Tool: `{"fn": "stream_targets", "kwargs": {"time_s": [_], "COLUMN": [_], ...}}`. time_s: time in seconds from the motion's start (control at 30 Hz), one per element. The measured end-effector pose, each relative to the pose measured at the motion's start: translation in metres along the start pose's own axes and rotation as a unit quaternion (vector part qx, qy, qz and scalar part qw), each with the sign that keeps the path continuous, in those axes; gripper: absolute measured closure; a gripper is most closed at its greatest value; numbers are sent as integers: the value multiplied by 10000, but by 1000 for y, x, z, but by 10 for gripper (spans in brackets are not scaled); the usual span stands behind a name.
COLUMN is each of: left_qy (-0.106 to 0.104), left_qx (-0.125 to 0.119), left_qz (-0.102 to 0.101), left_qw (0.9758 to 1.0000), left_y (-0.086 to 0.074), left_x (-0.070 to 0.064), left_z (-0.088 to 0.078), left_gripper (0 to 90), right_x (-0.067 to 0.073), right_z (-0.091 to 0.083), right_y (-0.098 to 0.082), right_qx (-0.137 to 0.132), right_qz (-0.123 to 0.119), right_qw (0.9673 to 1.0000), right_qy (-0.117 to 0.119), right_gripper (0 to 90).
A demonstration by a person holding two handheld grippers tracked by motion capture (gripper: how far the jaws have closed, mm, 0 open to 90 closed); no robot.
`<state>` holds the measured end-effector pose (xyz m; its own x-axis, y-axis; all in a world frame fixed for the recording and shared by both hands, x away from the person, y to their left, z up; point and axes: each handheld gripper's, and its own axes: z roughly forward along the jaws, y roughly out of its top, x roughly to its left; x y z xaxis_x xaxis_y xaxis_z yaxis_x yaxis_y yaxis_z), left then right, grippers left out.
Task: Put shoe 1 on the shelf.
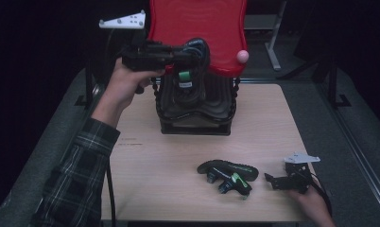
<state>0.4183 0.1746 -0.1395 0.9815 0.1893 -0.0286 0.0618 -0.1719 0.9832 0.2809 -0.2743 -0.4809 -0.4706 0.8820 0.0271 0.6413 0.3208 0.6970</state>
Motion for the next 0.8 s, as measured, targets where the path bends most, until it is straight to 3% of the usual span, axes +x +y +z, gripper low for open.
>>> {"fn": "stream_targets", "kwargs": {"time_s": [0.2, 0.47, 0.8], "left_qy": [120, 365, 715], "left_qx": [-13, 11, 385], "left_qz": [90, 136, 321], "left_qw": [9999, 9992, 9962], "left_y": [21, 36, 46], "left_x": [25, 68, 119], "left_z": [2, 6, 14], "left_gripper": [683, 683, 683], "right_x": [0, -1, -1], "right_z": [0, 0, 0], "right_y": [0, 0, 0], "right_qx": [-3, -3, -10], "right_qz": [-12, -15, -23], "right_qw": [10000, 10000, 10000], "right_qy": [1, 7, 22], "right_gripper": [11, 12, 11]}}
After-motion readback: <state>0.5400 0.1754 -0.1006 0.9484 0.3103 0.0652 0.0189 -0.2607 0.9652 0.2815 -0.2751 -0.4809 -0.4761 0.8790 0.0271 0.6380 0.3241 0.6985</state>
